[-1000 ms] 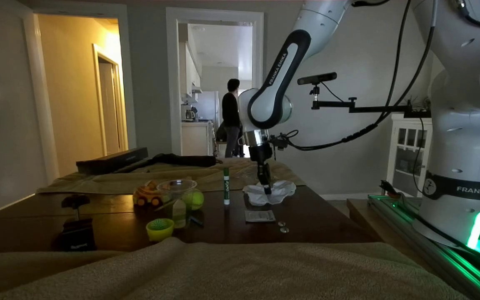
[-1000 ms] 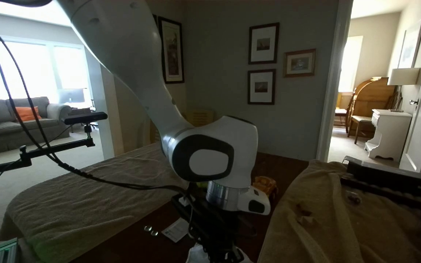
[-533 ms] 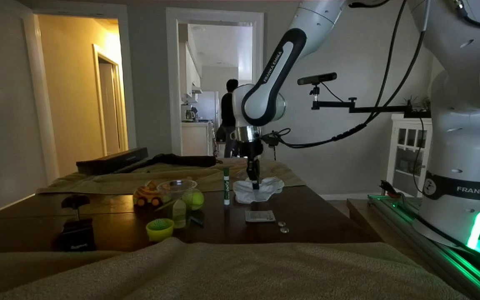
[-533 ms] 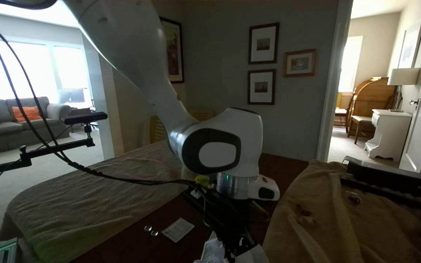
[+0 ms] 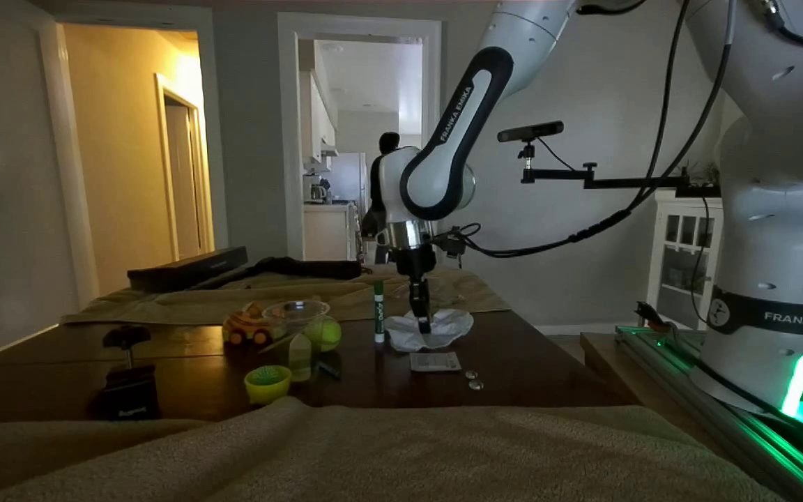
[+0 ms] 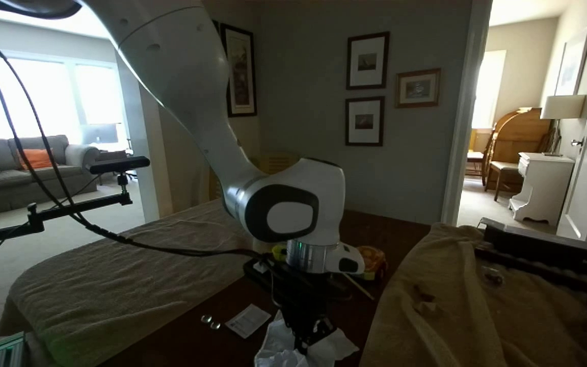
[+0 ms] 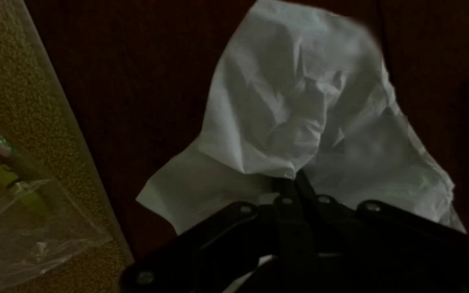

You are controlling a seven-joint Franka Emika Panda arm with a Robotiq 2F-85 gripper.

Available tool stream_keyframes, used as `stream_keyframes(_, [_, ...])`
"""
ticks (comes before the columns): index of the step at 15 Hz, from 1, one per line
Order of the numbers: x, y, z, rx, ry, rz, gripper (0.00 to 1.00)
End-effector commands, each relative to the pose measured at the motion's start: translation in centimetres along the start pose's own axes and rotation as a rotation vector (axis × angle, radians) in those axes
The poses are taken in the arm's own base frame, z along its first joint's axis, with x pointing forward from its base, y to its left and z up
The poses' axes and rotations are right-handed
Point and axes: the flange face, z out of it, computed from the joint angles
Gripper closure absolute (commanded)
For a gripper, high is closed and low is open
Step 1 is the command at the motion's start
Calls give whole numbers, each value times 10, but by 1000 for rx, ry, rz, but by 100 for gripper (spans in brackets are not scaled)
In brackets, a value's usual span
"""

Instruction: Use the white napkin to wipe the table.

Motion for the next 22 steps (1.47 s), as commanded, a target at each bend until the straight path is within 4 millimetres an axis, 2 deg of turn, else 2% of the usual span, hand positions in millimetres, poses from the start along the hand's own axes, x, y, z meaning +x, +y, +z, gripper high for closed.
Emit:
stream_keyframes(1, [-28,-8,9,18,-52,-18,99])
stream_keyframes(4, [-48,0,5,28,-74,10,99])
stream_keyframes(6, [-57,13,6,22,-75,40,99])
stream_keyframes(10, [-60,46,5,-1,-57,106,99])
stream_keyframes(13, [-47,67,0,-15,-6,157,99])
stream_keyframes(15, [-35,73,-3,-22,25,169,99])
stream_keyframes(19, [-7,69,-3,-42,51,153,99])
stream_keyframes(22, [9,57,4,-55,52,124,99])
